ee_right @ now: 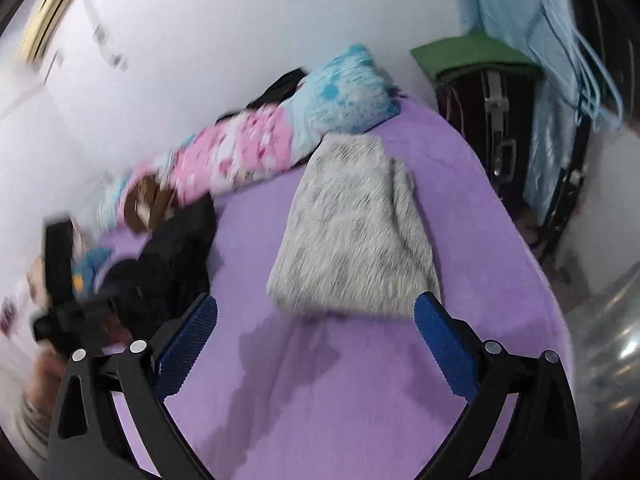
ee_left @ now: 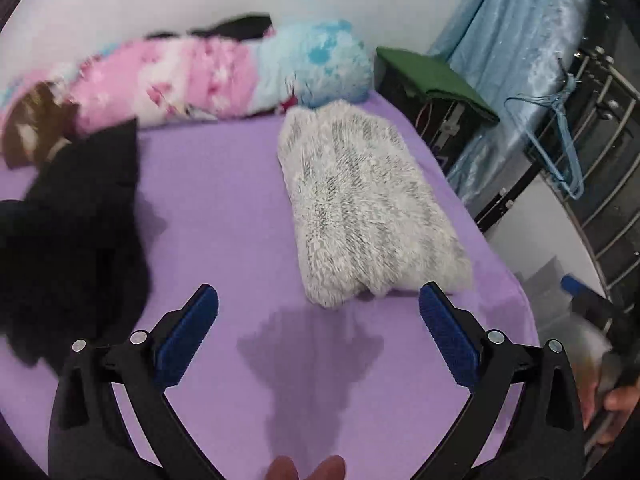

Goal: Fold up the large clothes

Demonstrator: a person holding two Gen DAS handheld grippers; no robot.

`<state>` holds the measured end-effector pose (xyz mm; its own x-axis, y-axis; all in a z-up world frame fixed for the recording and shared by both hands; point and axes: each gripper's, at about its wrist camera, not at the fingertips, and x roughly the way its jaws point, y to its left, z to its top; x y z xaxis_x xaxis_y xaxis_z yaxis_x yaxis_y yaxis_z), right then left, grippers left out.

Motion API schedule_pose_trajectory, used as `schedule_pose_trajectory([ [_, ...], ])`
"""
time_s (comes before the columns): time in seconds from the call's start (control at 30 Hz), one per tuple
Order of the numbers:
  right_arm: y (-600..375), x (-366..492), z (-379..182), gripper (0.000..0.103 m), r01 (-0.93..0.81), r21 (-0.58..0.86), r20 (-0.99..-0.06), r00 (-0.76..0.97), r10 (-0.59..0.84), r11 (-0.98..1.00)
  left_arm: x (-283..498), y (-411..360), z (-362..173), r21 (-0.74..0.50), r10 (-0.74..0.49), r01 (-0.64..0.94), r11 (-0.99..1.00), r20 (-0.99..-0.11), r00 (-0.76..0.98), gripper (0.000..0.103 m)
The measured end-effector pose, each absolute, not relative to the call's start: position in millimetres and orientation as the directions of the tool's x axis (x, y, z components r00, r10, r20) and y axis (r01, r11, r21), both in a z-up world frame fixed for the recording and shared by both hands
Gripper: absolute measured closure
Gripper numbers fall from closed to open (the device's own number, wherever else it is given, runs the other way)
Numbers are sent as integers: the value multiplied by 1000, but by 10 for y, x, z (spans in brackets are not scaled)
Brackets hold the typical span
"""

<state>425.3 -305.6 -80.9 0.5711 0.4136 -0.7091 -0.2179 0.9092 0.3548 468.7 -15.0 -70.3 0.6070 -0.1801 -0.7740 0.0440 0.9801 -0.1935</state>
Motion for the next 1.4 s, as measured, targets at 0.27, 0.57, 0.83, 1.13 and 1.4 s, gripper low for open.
schedule_pose_trajectory([
  [0.27,-2777,3204,-535,6,-200,279,-719,605,342,939,3513,-439,-422,-174,-141,18,985,-732,666,6],
  [0.57,-2555,2264,-241,6,-194,126,-706,671,225,973,2528,-434,-137,-124,-65,-38,992,-727,684,6],
  [0.83,-2403,1458,-147,6,-149,50,-674,725,143,988,1850,-493,-30,-45,21,-78,996,-726,688,6],
  [1.13,-2401,1101,-72,6,-164,59,-658,735,162,985,1348,-687,-102,18,39,-39,999,-741,670,6],
  [1.4,-2368,908,-2,6,-175,61,-639,750,173,983,1160,-689,-56,12,29,-29,1000,-731,682,6],
])
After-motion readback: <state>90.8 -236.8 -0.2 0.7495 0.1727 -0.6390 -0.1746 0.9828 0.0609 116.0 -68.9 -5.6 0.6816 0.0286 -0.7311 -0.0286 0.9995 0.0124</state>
